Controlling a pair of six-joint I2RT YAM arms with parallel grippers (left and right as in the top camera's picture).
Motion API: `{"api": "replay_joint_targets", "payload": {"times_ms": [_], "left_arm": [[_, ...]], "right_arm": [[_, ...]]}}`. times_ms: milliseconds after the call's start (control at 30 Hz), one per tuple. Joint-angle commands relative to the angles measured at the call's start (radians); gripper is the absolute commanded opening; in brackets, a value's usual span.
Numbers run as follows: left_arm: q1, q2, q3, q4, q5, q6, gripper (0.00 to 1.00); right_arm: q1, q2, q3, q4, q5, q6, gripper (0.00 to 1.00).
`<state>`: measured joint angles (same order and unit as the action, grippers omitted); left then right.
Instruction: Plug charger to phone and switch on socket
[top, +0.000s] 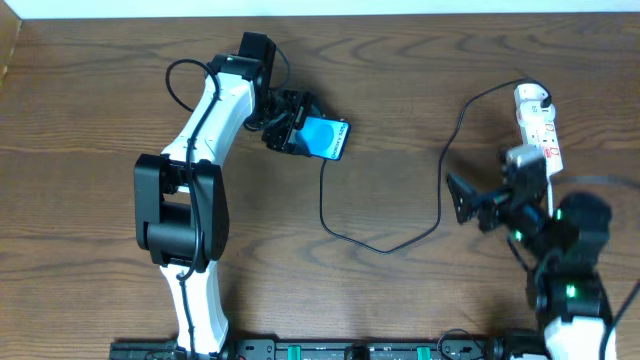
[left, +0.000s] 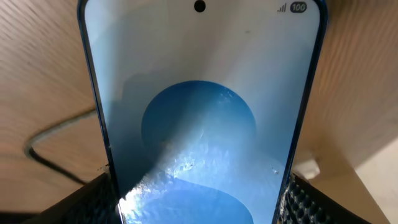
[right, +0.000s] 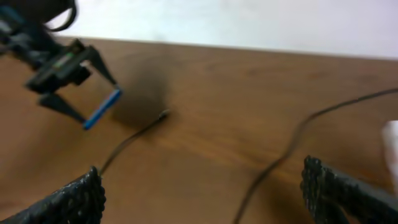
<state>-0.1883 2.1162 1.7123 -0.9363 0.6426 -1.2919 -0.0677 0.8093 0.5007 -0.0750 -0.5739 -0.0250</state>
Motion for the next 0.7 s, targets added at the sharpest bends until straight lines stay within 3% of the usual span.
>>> {"api": "replay_joint_targets", "payload": {"times_ms": [0, 300, 500, 667], "left_arm": [[-0.012, -0.031, 0.005, -0.005, -0.124, 0.019, 0.63], [-0.028, -0.031, 0.005, -0.004, -0.247, 0.019, 0.63], [-0.029, -0.031, 0.005, -0.004, -0.248, 0.019, 0.63], [-0.032, -0.031, 0.005, -0.004, -0.248, 0.019, 0.63]], "right_arm": [[-0.012, 0.142, 0.094, -0.019, -0.234, 0.021, 0.99], [-0.012, 0.470, 0.285, -0.071, -0.503, 0.089, 0.99], [-0.012, 0.523, 0.293, 0.016, -0.495, 0.101, 0.99], [0.007, 0.529, 0.293, 0.083, -0.440, 0.323, 0.99]]}}
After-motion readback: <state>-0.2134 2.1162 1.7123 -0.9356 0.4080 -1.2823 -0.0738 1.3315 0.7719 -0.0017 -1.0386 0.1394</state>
